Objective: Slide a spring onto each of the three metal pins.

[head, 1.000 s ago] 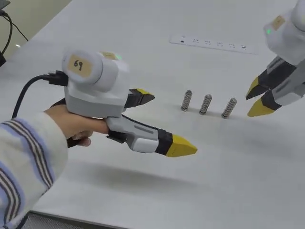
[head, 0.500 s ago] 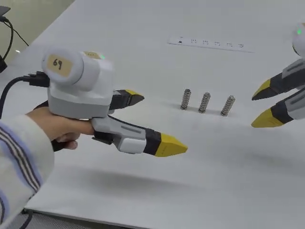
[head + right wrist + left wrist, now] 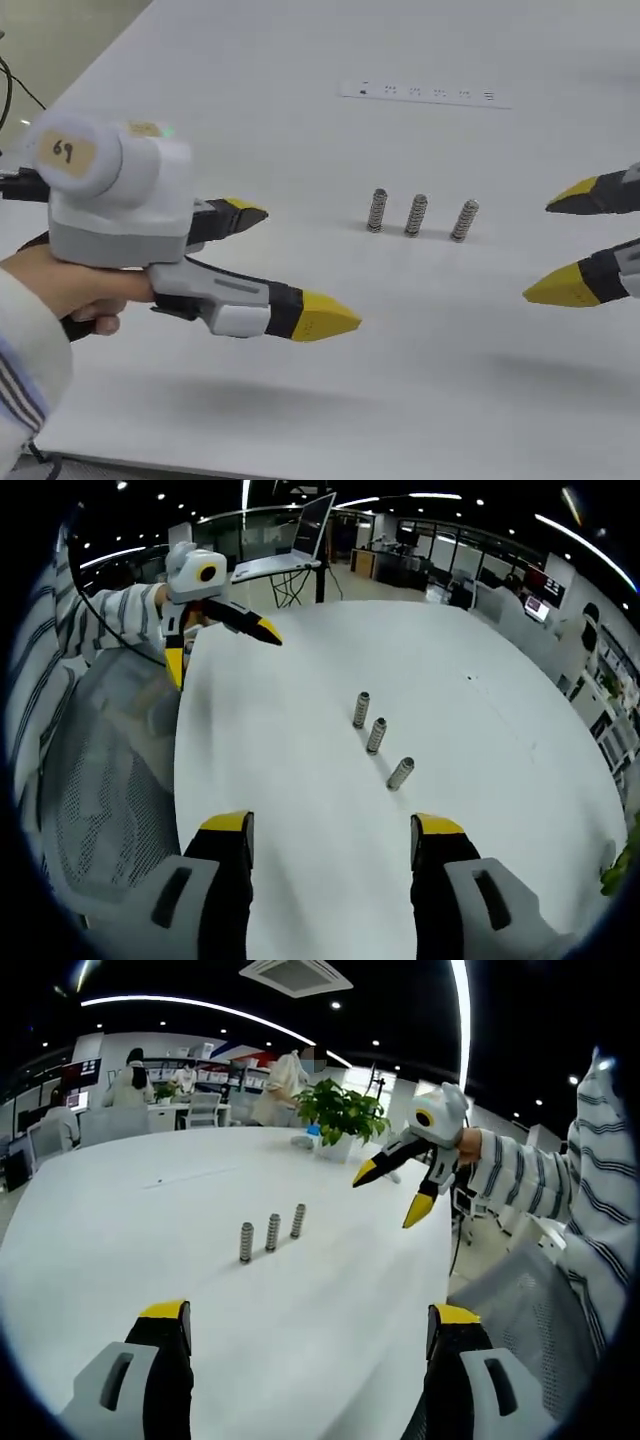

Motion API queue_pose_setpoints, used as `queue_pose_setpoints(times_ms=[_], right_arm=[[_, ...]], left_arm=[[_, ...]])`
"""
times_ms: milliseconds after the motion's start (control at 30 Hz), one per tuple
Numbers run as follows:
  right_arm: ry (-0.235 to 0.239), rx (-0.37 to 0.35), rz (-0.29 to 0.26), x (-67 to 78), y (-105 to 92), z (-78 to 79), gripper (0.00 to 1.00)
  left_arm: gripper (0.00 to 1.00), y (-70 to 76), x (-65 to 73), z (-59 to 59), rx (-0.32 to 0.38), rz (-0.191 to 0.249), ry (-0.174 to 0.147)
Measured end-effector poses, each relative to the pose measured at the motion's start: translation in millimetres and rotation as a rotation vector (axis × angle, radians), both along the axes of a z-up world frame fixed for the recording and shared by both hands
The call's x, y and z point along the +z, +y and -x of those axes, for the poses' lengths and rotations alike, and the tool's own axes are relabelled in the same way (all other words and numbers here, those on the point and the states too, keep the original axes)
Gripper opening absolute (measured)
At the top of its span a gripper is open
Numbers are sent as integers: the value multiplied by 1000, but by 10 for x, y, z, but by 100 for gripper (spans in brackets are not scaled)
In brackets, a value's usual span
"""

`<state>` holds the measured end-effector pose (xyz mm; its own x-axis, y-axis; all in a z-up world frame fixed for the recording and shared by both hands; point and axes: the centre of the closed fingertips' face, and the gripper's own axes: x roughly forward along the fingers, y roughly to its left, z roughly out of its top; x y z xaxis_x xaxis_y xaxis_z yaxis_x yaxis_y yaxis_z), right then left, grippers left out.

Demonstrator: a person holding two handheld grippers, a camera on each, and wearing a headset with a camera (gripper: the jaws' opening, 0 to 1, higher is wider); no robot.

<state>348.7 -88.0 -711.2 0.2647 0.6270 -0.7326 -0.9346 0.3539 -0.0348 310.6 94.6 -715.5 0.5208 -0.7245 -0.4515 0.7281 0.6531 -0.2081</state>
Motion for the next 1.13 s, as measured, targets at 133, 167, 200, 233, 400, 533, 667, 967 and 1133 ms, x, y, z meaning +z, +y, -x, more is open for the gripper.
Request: queue_pose_setpoints(times_ms=[133,167,200,233,400,533,667,967,1133], right_arm=[[-4,-33,-29,7,-41,50,65],[6,-40,-41,2,-48,91,65],[17,-48,-53,-4,-50,119,65],[22,-51,-63,-10,-51,140,64],[33,-72,-88,-86,-55,271,71],[36,-107,-118,-105,-54,327,74],[27,-140,-171,-79,-83,304,75],[-6,-246,-232,-99,-156,366,87],[-19,-284,-264,-107,-210,420,97]], left_arm=[[96,68,-15,12,22,4,10],[95,80,-19,18,24,6,13],[95,92,-28,26,27,6,17],[95,102,-35,32,27,2,18],[96,154,-73,81,25,-11,33],[95,204,-99,103,35,-14,38],[95,241,-134,145,40,-13,49],[96,366,-169,225,56,-26,64],[96,409,-148,242,68,-19,64]])
